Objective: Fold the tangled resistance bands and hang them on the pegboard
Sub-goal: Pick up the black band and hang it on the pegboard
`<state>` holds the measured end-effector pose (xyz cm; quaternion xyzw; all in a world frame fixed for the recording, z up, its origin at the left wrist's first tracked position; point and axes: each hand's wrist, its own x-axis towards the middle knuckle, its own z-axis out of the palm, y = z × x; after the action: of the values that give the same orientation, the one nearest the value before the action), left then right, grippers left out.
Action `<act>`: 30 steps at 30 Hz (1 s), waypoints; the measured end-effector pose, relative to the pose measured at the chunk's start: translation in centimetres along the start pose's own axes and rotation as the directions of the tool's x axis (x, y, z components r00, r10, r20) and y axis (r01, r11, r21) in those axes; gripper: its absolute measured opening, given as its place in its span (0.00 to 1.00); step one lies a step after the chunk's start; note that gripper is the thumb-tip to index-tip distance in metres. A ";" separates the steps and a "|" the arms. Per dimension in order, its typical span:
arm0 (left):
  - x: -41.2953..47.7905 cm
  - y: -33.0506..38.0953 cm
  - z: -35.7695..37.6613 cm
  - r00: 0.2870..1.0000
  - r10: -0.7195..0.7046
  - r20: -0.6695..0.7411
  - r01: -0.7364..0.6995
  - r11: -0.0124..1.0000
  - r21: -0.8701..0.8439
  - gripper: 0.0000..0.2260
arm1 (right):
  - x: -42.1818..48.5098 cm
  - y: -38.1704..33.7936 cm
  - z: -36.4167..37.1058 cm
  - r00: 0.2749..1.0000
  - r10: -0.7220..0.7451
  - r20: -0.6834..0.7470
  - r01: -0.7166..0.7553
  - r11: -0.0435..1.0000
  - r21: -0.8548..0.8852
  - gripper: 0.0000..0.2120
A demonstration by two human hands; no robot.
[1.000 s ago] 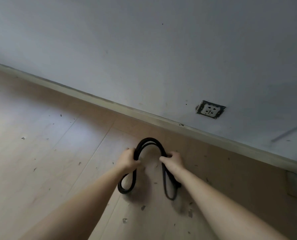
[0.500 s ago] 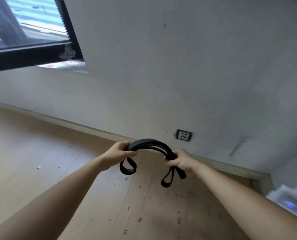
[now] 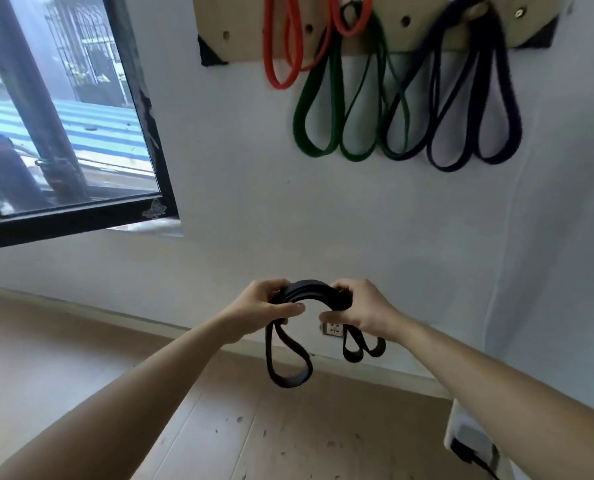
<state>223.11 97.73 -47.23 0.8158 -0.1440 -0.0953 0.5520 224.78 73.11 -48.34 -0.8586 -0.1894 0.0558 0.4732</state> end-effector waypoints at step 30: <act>1.9 34.1 -2.9 0.888 0.443 -0.128 -0.448 0.894 -0.011 0.13 | -4.0 -21.3 -18.6 0.904 -0.303 -0.301 0.400 0.847 0.349 0.09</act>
<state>221.40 87.69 -14.47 0.7542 -0.2911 0.0809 0.5831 220.45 67.10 -20.74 -0.6932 -0.2714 -0.0965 0.6606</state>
